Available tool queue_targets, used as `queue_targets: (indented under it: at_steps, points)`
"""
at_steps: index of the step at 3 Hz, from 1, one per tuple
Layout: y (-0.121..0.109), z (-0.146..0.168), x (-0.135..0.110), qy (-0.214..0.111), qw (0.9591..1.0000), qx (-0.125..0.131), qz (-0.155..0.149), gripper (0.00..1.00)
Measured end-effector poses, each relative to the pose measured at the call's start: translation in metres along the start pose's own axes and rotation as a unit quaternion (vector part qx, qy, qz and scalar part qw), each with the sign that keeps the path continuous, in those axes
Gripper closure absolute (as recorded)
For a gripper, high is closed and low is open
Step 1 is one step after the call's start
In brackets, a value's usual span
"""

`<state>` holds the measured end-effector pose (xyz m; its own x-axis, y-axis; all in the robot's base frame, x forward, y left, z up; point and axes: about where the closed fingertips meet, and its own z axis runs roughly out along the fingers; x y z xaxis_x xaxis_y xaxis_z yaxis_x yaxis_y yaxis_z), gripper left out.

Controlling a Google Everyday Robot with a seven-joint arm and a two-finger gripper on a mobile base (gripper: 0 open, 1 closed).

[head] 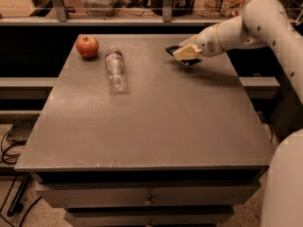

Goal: Pick rxbar blueberry

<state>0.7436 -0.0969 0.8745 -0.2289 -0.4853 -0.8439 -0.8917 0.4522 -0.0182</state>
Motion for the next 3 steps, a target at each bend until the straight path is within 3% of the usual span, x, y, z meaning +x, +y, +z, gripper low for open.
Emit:
queue_targets:
  at_steps: [1, 2, 3]
  points:
    - [0.013, -0.043, -0.054, -0.003, 0.9971, -0.007, -0.076, 1.00]
    - [0.025, -0.083, -0.101, -0.011, 0.9897, -0.004, -0.143, 1.00]
    - [0.023, -0.084, -0.104, -0.014, 0.9895, -0.002, -0.144, 1.00]
